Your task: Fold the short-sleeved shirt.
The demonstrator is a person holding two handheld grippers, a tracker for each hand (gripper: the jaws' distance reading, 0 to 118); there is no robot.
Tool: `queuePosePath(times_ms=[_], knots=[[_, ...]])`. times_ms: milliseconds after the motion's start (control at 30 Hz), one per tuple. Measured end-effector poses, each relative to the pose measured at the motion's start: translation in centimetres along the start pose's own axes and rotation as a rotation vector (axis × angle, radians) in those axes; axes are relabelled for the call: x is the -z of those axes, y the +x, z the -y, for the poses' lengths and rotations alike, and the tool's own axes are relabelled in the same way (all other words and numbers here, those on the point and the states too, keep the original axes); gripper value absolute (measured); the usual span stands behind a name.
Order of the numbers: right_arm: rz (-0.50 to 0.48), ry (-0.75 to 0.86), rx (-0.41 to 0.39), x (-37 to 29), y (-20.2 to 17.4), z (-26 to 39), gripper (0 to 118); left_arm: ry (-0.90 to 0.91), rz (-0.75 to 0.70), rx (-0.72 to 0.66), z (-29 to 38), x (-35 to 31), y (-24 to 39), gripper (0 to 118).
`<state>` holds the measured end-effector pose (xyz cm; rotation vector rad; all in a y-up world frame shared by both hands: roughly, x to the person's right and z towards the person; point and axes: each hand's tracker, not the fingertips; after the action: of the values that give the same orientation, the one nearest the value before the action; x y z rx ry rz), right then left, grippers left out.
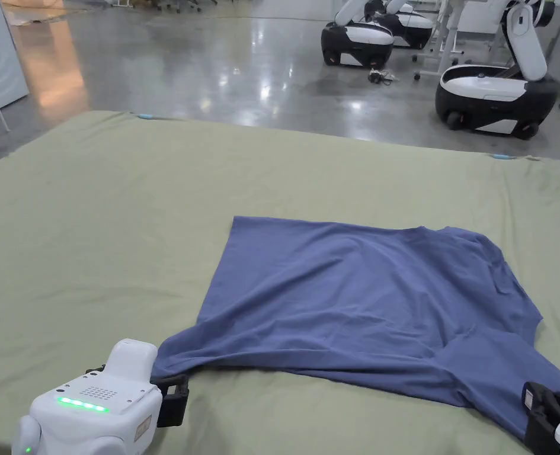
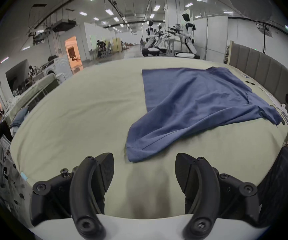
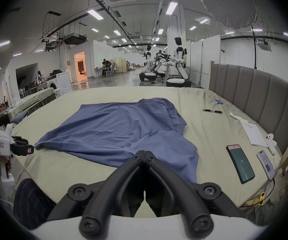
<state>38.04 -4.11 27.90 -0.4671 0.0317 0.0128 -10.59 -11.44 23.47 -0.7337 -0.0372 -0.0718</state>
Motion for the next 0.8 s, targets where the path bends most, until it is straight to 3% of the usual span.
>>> queuePosePath(times_ms=[67, 133, 200, 333, 367, 467, 500, 533, 567, 600, 633, 767, 800], knots=[[-0.004, -0.023, 0.022, 0.5, 0.4, 0.0, 0, -0.039, -0.009, 0.014, -0.2, 1.7, -0.1, 73], [-0.019, -0.051, 0.108, 1.0, 1.5, 0.0, 0, -0.052, -0.012, 0.024, -0.9, 2.8, 0.2, 72], [0.023, -0.058, 0.112, 1.3, 2.4, 0.0, 0, -0.043, 0.009, -0.002, -1.5, 3.0, 0.4, 69], [0.116, -0.113, 0.077, 1.6, 4.7, -0.1, 0, 0.017, 0.031, -0.053, -3.4, 1.4, 1.1, 31], [0.142, -0.136, 0.067, 1.9, 5.3, -0.1, 0, 0.023, 0.028, -0.057, -3.7, 1.3, 1.3, 9], [0.19, -0.202, 0.058, 3.1, 7.3, 0.1, 1, -0.001, 0.054, -0.044, -5.2, 0.5, 2.2, 8], [0.169, -0.207, 0.066, 3.6, 8.2, 0.2, 12, 0.008, 0.058, -0.037, -5.4, 0.2, 2.4, 8], [0.143, -0.223, 0.09, 4.3, 9.1, 0.3, 37, 0.007, 0.06, -0.034, -5.9, 0.1, 2.3, 8], [0.152, -0.245, 0.108, 5.2, 9.7, 0.4, 94, 0.012, 0.058, -0.03, -6.1, -0.1, 2.5, 8], [0.155, -0.27, 0.125, 6.3, 10.4, 0.6, 118, 0.016, 0.058, -0.027, -6.2, -0.3, 2.8, 8], [0.158, -0.227, 0.138, 6.5, 10.9, 0.3, 116, 0.015, 0.063, -0.026, -6.4, -0.5, 3.0, 8], [0.095, -0.417, 0.196, 10.2, 11.8, 1.2, 112, 0.01, 0.042, -0.019, -6.2, 0.1, 3.1, 8], [0.077, -0.452, 0.194, 10.4, 11.6, 1.6, 107, 0.006, 0.038, -0.026, -6.1, 0.4, 2.8, 8]])
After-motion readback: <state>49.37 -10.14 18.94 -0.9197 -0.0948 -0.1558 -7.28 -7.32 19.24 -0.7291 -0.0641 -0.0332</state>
